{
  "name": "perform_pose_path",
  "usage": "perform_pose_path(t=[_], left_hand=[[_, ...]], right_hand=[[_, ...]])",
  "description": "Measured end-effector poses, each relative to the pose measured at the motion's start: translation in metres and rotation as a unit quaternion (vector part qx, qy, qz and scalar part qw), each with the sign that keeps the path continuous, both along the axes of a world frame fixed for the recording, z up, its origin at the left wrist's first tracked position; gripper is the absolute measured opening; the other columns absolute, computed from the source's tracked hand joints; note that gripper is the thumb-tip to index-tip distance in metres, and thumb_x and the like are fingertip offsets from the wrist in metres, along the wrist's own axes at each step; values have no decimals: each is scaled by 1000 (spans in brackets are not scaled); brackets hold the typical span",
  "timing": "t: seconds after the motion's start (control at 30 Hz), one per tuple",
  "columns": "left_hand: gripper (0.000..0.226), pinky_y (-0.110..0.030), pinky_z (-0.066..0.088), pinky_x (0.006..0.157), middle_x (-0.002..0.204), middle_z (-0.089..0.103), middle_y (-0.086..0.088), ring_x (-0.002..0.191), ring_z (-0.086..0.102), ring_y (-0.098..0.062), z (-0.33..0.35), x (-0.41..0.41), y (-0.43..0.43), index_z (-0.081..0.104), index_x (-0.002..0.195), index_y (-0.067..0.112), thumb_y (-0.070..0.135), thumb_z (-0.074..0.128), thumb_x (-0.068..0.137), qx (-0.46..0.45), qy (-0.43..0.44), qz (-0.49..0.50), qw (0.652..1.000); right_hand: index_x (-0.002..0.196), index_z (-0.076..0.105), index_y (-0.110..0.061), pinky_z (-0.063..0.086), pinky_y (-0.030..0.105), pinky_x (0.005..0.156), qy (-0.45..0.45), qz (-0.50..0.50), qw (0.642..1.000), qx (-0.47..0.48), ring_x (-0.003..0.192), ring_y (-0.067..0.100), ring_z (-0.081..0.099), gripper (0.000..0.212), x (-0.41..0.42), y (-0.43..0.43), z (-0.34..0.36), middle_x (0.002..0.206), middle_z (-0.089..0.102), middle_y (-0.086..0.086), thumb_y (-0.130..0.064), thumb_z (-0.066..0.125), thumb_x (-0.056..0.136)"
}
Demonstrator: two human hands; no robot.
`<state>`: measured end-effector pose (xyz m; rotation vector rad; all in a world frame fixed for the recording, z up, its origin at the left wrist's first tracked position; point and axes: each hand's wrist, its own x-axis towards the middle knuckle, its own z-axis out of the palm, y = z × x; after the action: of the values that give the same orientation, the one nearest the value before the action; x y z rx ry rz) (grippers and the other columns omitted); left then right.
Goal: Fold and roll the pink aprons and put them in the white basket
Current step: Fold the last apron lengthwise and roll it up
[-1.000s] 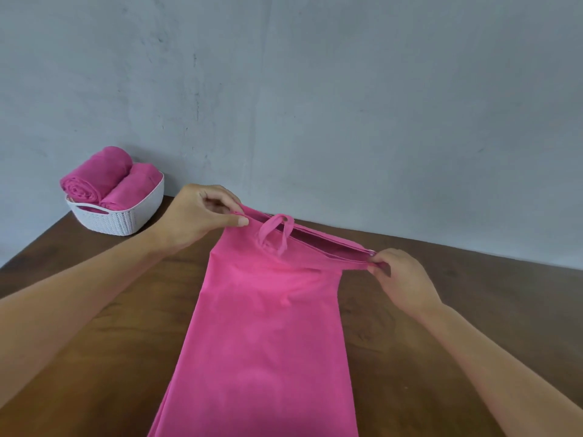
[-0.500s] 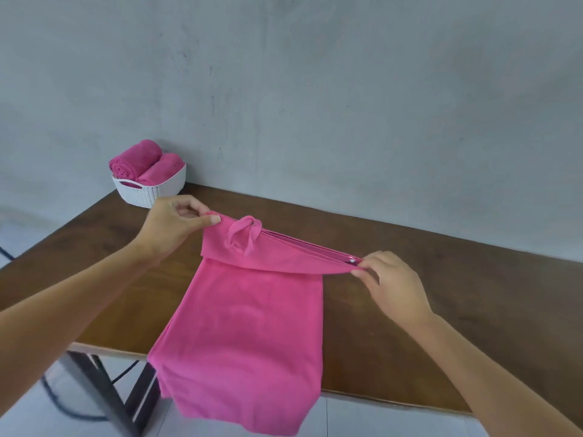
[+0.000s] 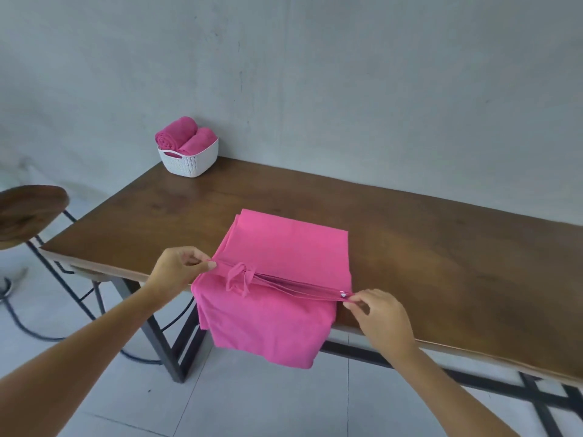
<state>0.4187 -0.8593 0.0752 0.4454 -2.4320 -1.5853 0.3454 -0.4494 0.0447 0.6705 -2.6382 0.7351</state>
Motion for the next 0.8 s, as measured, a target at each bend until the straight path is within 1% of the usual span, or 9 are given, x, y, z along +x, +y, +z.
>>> perform_pose_path(t=[0.1, 0.2, 0.3, 0.4, 0.47, 0.5, 0.6, 0.73, 0.8], left_hand=[[7, -47, 61, 86, 81, 77, -4, 82, 74, -26, -15, 17, -1, 77, 78, 10, 13, 84, 79, -14, -30, 2, 999], [9, -47, 59, 90, 81, 77, -5, 83, 74, -27, -24, 33, -4, 76, 78, 7, 12, 84, 79, -1, -45, 1, 999], [11, -40, 57, 92, 83, 78, -3, 85, 75, -22, -29, 51, -6, 76, 77, 7, 15, 84, 80, -1, -58, -12, 998], [12, -28, 57, 86, 81, 78, -2, 81, 75, -17, -32, 73, -12, 77, 76, 7, 16, 84, 80, -1, -78, -26, 997], [10, -19, 55, 77, 78, 77, 0, 78, 74, -17, -32, 91, -19, 79, 73, 10, 16, 85, 79, -4, -79, -26, 997], [9, -18, 54, 75, 78, 77, 0, 78, 74, -17, -31, 94, -19, 79, 72, 12, 16, 86, 78, -4, -76, -23, 997], [11, -26, 55, 77, 78, 77, 4, 78, 72, -14, -28, 117, -31, 80, 69, 18, 18, 88, 76, -20, -80, -19, 996], [12, -31, 57, 79, 77, 77, 4, 78, 73, -17, -13, 144, -48, 80, 68, 21, 20, 89, 75, -27, -61, -21, 998], [10, -30, 58, 81, 77, 77, 4, 78, 74, -17, 3, 154, -56, 80, 71, 17, 17, 89, 76, -24, -32, -15, 999]], right_hand=[[81, 70, -25, 44, 29, 63, -28, -9, 1000, -4, 67, 9, 54, 12, 18, -2, -9, 73, 61, -17, -21, 80, 85], [83, 66, -25, 39, 29, 60, -40, -12, 999, -3, 67, 10, 52, 12, 39, -6, -14, 71, 58, -18, -19, 74, 90], [85, 64, -24, 43, 31, 60, -63, -21, 998, 0, 69, 10, 54, 11, 61, -11, -22, 73, 61, -15, -20, 69, 93], [84, 65, -25, 47, 31, 61, -83, -43, 996, 3, 71, 10, 57, 11, 91, -16, -32, 73, 63, -14, -22, 73, 91], [81, 66, -24, 47, 26, 62, -77, -38, 996, 13, 71, 9, 56, 13, 112, -22, -36, 73, 62, -15, -24, 78, 87], [79, 66, -23, 44, 21, 63, -70, -33, 997, 18, 72, 8, 54, 15, 116, -21, -35, 74, 60, -16, -25, 80, 84], [74, 65, -21, 37, 13, 65, -73, -45, 996, 13, 74, 6, 51, 19, 141, -30, -32, 75, 57, -16, -23, 82, 82], [72, 65, -20, 45, 19, 66, -71, -75, 994, -22, 74, 6, 58, 21, 172, -48, -12, 75, 60, -15, -21, 81, 85], [70, 65, -19, 44, 21, 69, -36, -70, 996, -37, 74, 6, 58, 21, 181, -57, 13, 74, 62, -15, -19, 81, 84]])
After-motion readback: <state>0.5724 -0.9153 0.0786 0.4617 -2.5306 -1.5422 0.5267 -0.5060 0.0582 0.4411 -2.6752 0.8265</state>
